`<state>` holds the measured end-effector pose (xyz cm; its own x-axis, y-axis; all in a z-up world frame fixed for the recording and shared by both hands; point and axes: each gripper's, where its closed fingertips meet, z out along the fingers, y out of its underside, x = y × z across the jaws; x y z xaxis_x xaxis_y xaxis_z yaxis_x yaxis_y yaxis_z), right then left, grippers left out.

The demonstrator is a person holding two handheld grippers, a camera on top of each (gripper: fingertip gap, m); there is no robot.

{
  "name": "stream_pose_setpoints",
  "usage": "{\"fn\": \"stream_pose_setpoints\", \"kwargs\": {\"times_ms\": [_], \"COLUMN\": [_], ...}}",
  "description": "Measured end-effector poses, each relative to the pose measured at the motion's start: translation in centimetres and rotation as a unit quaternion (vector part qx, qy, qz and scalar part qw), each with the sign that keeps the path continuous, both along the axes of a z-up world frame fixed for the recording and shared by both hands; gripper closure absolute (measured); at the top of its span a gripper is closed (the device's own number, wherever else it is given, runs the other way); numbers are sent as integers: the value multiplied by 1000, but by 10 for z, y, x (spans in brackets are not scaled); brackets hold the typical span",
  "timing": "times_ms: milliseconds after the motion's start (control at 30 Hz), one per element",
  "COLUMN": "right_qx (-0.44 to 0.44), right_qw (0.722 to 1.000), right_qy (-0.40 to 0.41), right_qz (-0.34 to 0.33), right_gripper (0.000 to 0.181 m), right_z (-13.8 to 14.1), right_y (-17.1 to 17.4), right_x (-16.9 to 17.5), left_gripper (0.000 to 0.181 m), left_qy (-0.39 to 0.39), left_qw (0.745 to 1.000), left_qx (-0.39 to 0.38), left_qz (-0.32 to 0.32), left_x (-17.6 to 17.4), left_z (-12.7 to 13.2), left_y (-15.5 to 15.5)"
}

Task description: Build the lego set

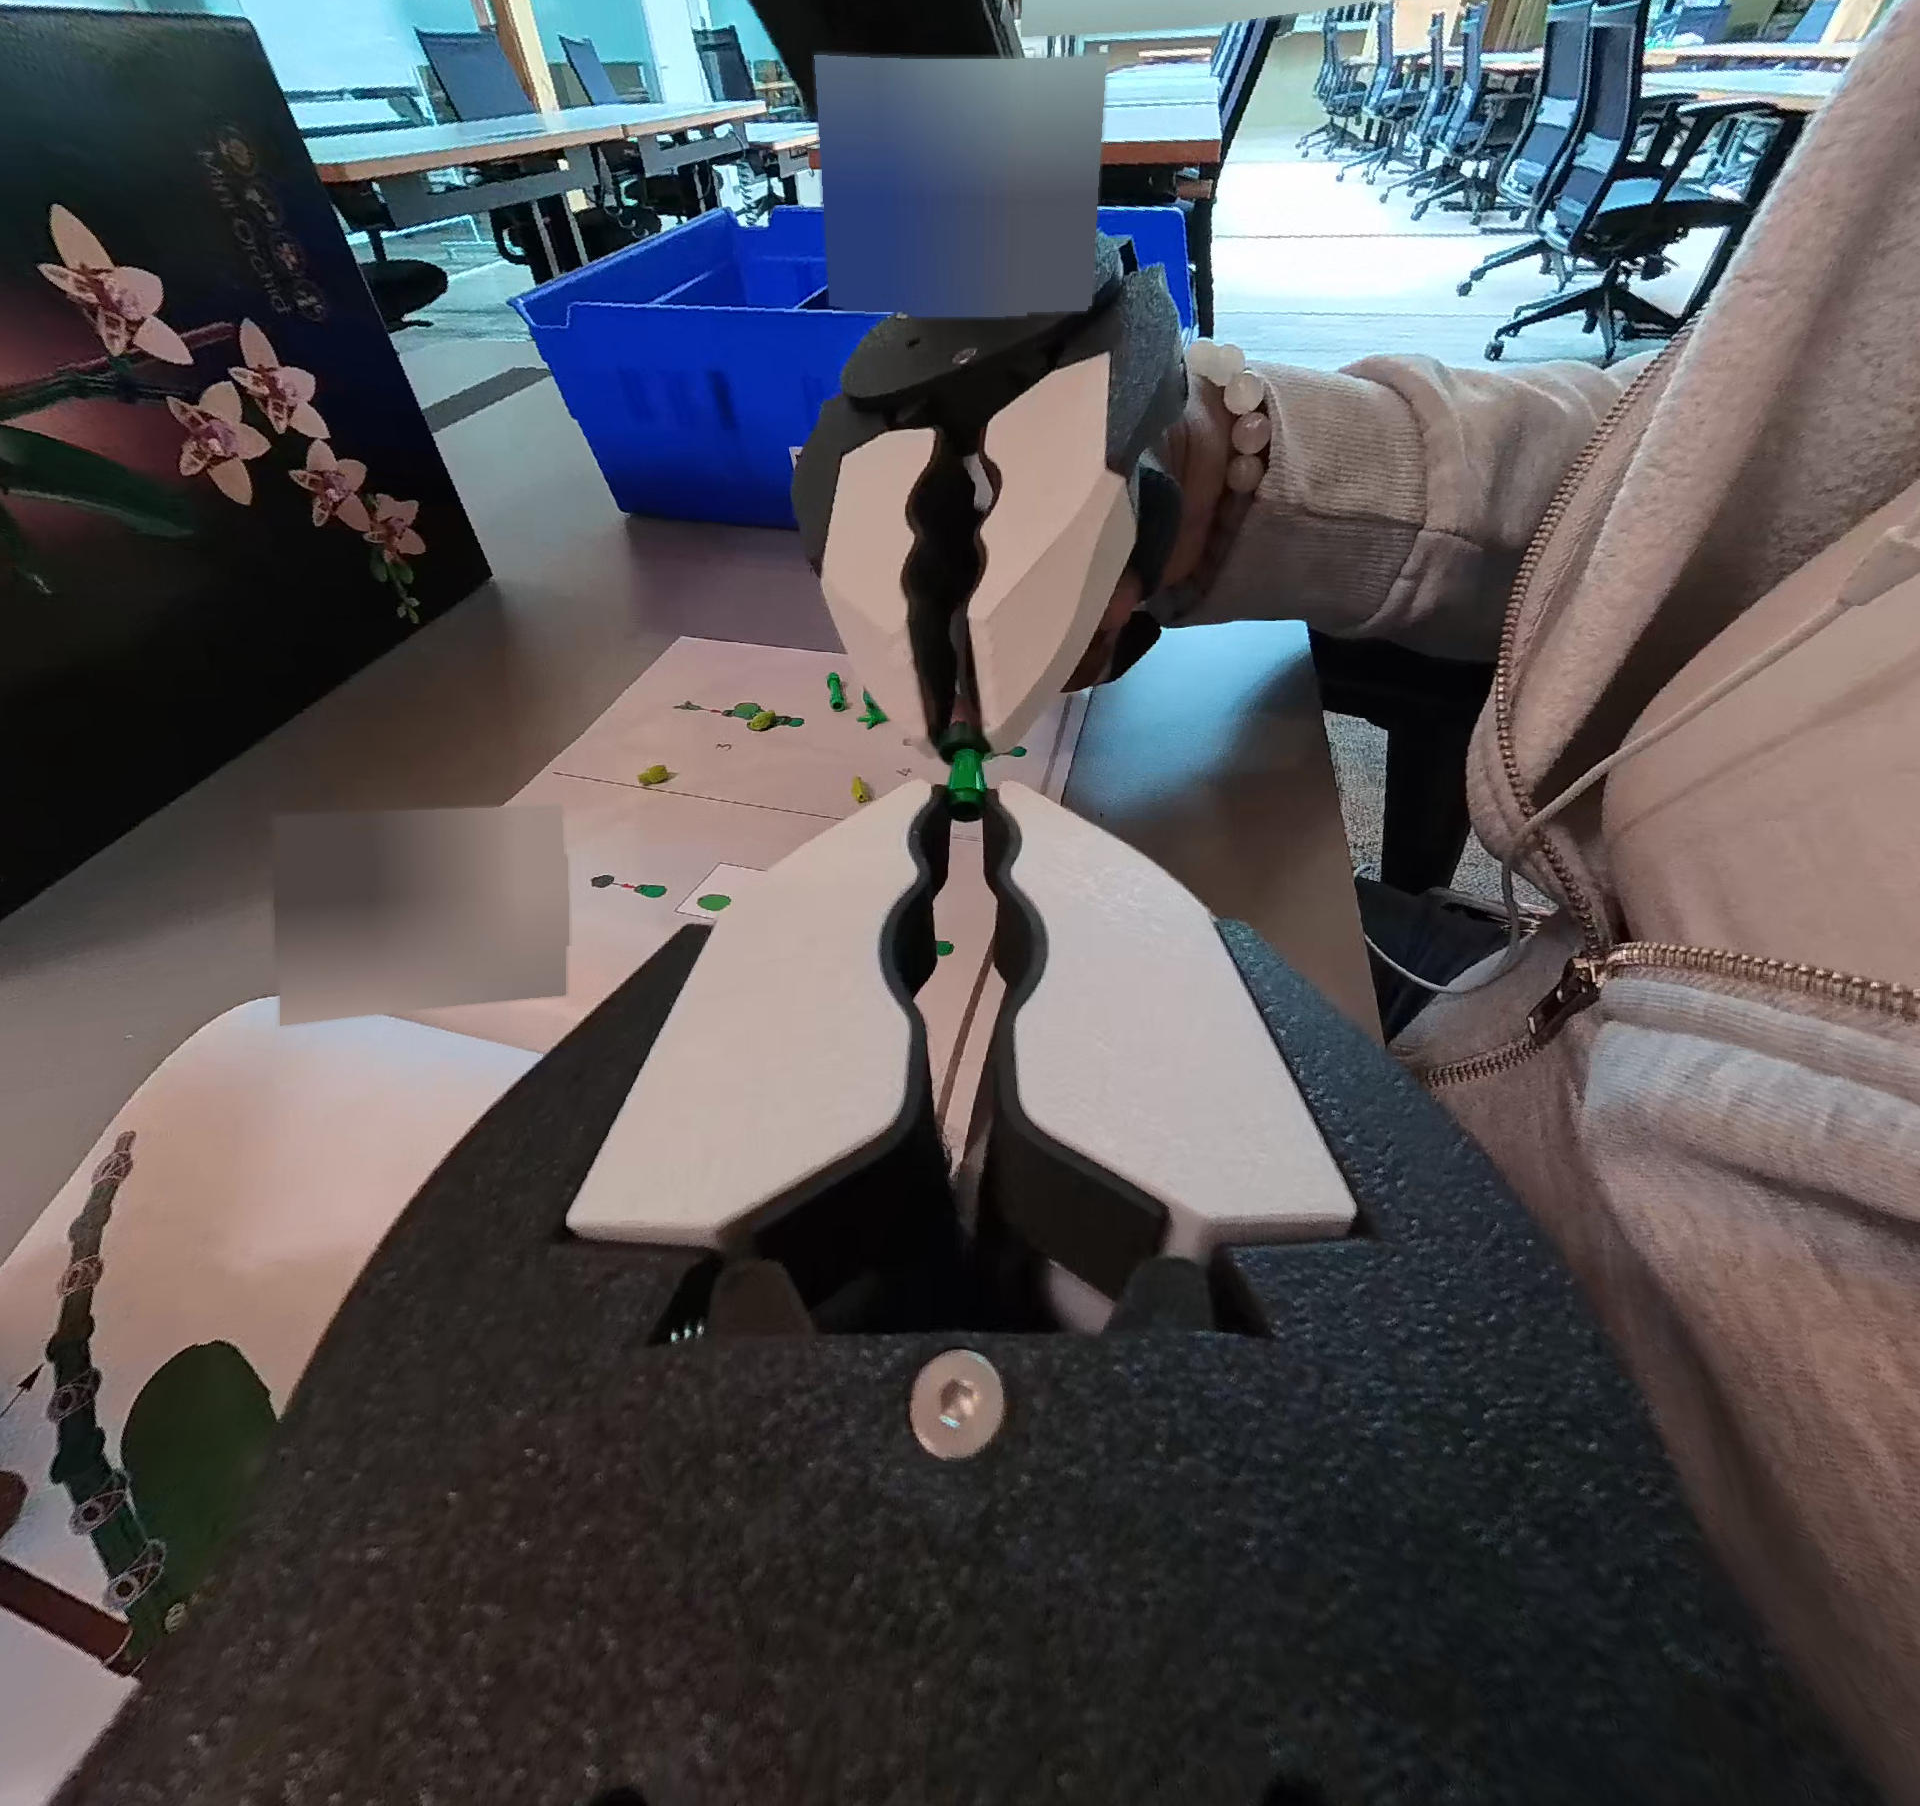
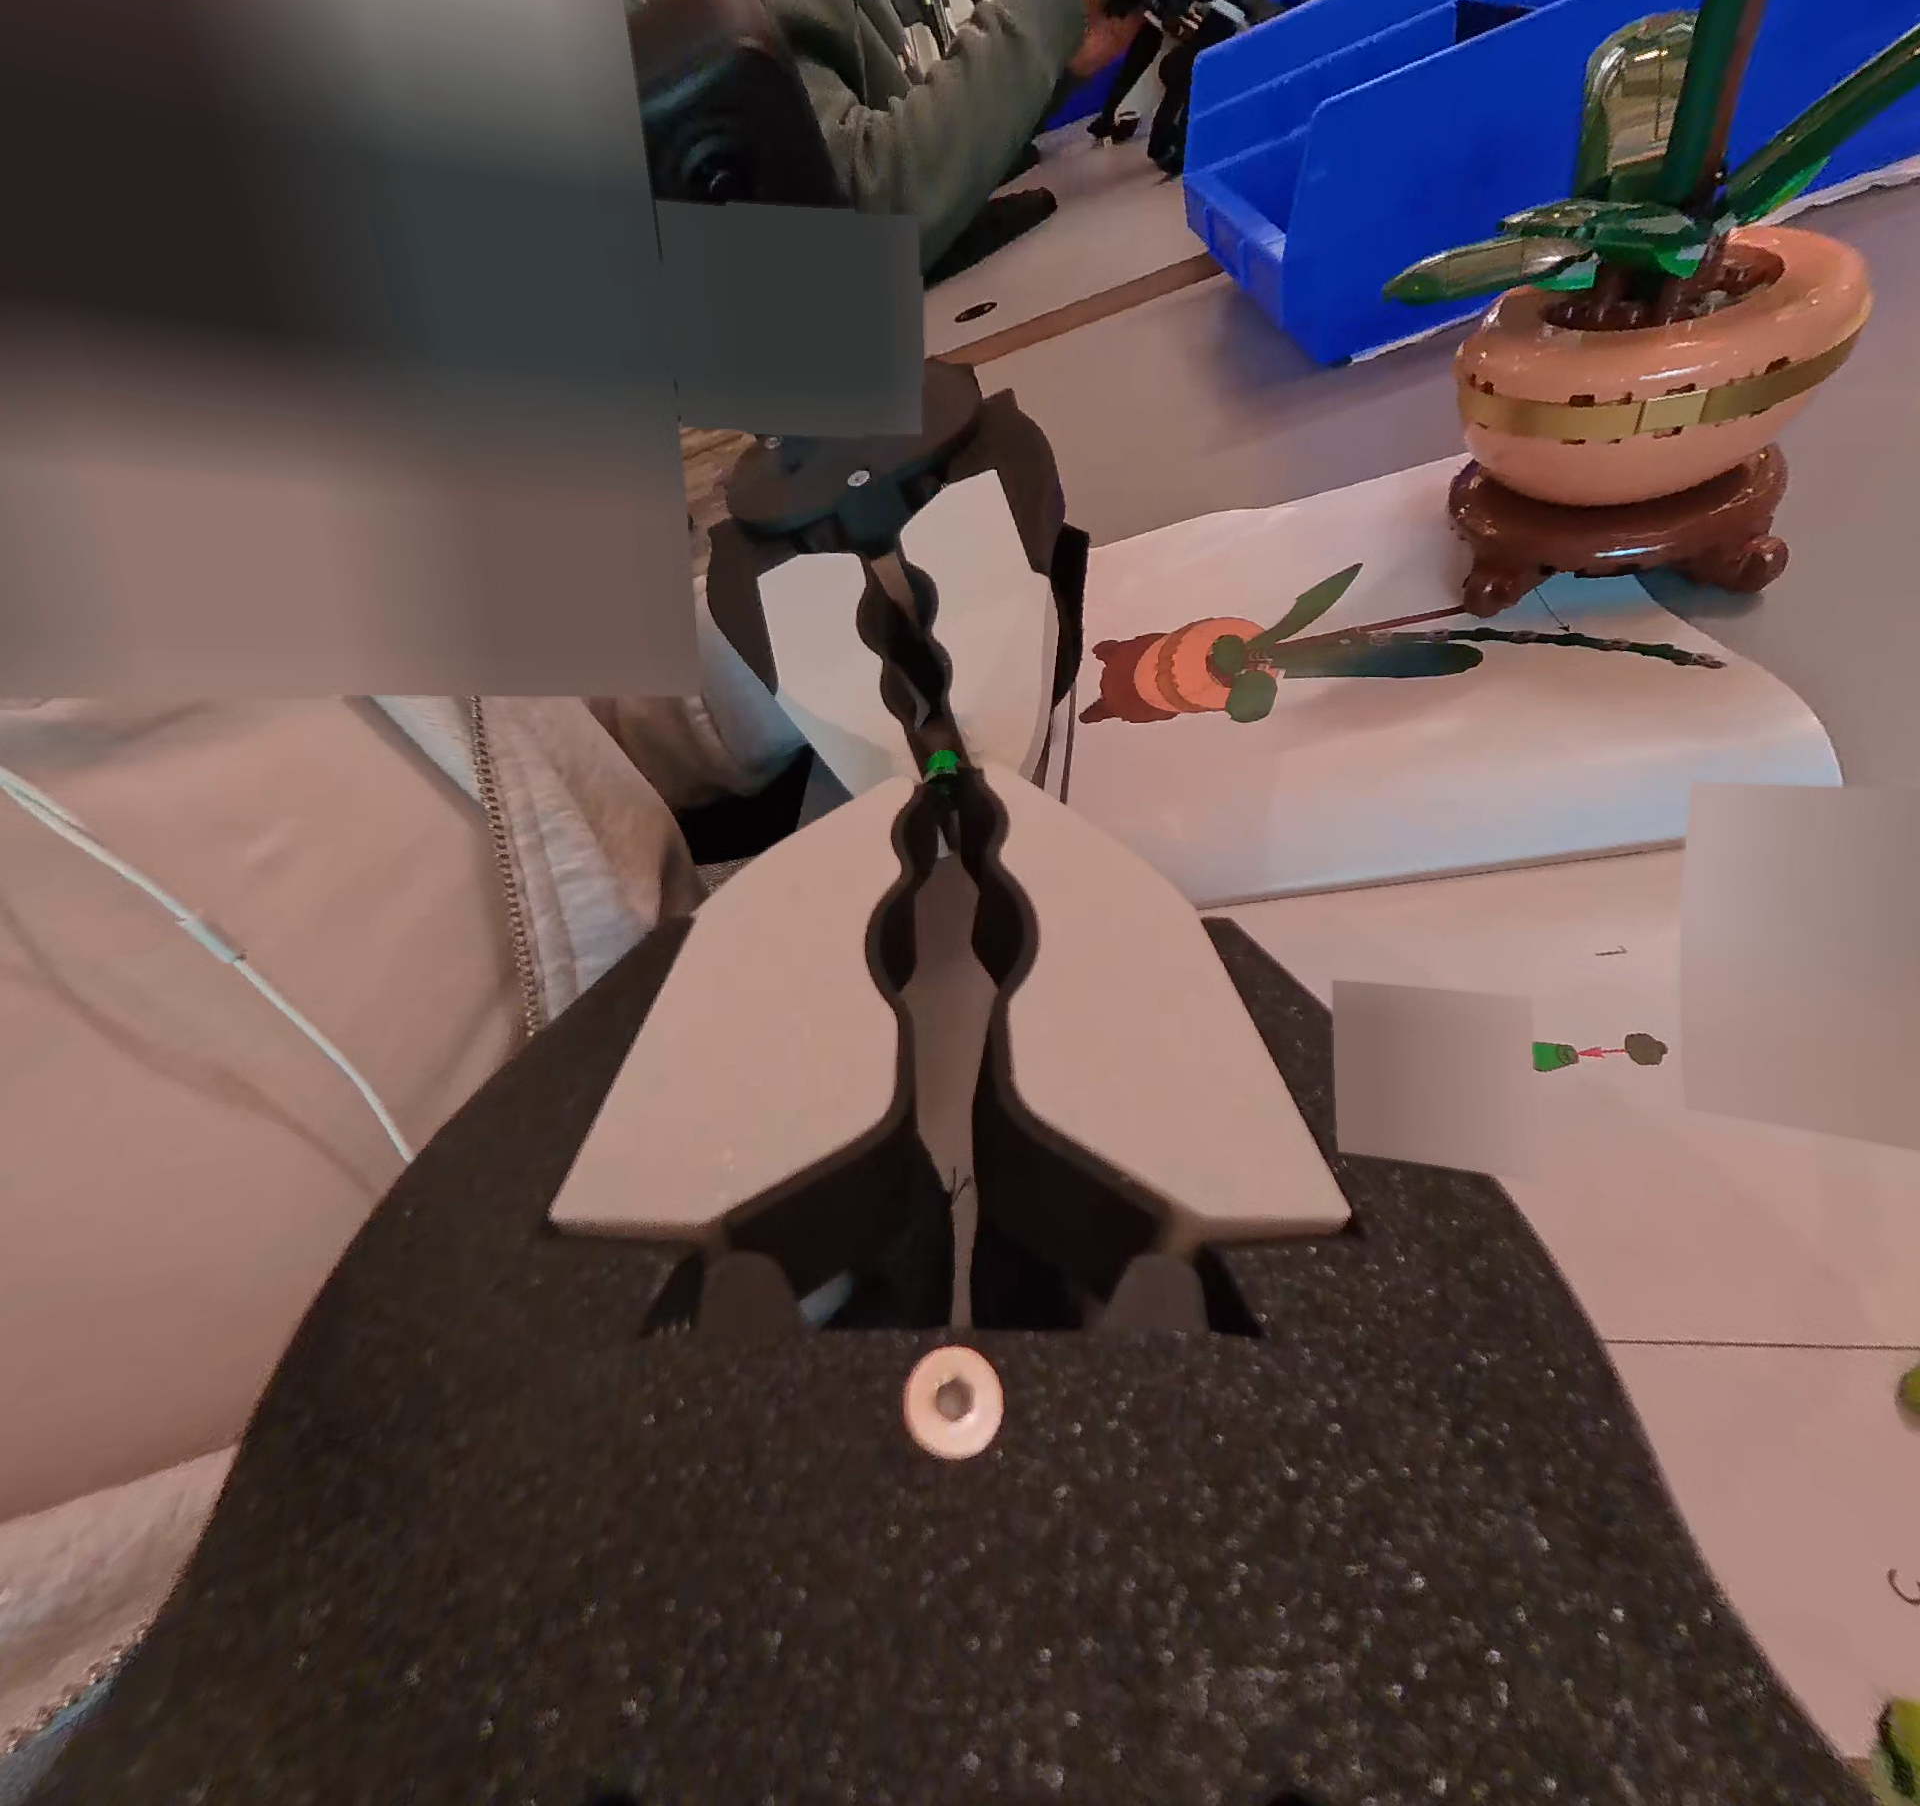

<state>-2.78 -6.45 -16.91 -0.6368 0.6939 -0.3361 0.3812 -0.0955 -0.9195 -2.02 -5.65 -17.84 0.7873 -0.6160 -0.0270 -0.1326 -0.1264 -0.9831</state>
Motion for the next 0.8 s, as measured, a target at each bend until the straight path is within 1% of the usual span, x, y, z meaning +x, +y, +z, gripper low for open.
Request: {"fn": "stream_pose_setpoints", "kwargs": {"times_ms": [167, 433, 700, 800], "right_qx": [12, 4, 43, 79], "right_qw": [1000, 1000, 998, 995], "right_qy": [-2, -1, -9, -15], "right_qz": [0, -10, -39, -55], "right_gripper": [176, 177, 177, 177], "right_z": [-1, -2, -9, -12], "right_y": [-1, -1, 3, 6], "right_x": [0, -2, -2, -2], "left_gripper": [176, 176, 176, 176], "left_qy": [-6, -8, 8, 24], "left_qw": [1000, 1000, 1000, 999], "left_qx": [1, -1, -16, -23], "left_qz": [-2, 1, 14, 25], "left_x": [0, -1, -1, -1], "left_z": [1, 0, -5, -9], "left_y": [-1, 0, 3, 5]}}
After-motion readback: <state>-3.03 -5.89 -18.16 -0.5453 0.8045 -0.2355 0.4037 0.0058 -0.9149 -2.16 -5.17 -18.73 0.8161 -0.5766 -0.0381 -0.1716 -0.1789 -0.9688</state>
